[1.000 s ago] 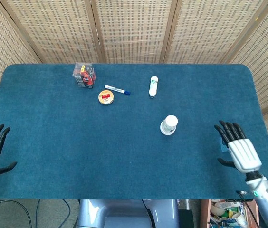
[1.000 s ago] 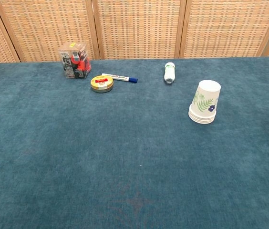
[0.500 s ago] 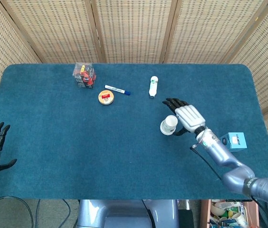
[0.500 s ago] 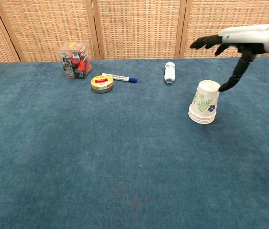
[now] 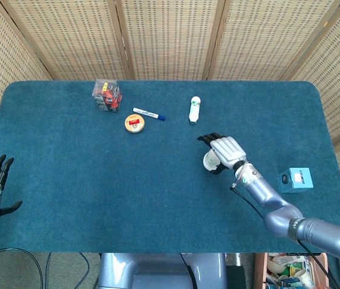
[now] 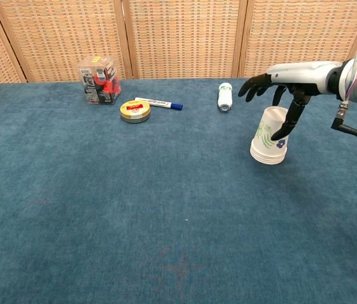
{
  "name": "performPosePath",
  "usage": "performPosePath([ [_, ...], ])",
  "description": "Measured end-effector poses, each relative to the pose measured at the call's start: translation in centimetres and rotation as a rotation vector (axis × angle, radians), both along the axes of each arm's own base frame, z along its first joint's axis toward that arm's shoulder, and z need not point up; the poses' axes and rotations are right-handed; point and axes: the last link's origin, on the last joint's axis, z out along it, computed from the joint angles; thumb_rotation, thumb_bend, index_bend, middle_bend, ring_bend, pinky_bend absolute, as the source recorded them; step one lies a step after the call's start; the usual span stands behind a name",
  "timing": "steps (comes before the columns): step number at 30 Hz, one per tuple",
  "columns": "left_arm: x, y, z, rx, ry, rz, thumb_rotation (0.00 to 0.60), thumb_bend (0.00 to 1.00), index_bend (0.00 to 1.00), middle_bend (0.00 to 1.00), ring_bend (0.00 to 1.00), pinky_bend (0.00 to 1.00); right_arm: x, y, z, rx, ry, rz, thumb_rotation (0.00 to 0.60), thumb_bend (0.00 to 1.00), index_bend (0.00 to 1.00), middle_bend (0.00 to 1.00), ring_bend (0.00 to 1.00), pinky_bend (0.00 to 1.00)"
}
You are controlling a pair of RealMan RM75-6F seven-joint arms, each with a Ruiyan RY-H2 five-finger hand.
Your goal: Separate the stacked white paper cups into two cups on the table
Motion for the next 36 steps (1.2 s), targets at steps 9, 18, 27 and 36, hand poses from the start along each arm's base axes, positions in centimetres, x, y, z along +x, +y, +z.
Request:
performPosePath([
  [9, 0.0, 0.0, 0.1, -0.001, -0.004, 0.002, 0.6, 0.07, 0.0, 0.0, 0.0, 0.0, -2.0, -0.6, -0.7, -0.042, 0.084, -0.008, 0.6, 0.29, 0.43, 0.45, 0.31, 0.45],
  [18, 0.0, 0.0, -0.1, -0.008, -0.002, 0.006, 0.6, 0.07, 0.0, 0.0, 0.0, 0.0, -2.3, -0.7, -0.7, -0.077, 0.034, -0.012, 0.6, 0.37, 0.53, 0.58, 0.43, 0.58],
  [27, 0.7, 0.8, -0.4, -0.029, -0.019, -0.028, 0.6, 0.07, 0.0, 0.0, 0.0, 0.0, -1.2, -0.1, 0.7, -0.094, -0.116, -0.003, 0.6, 0.38, 0.53, 0.58, 0.44, 0.59],
  [36, 5.3, 5.7, -1.6, -0.055, -0.082, -0.303, 0.6, 0.07, 0.06, 0.0, 0.0, 0.0, 2.1, 1.2, 2.7, 0.015, -0.506, -0.125, 0.6, 0.4, 0.53, 0.58, 0.44, 0.59],
])
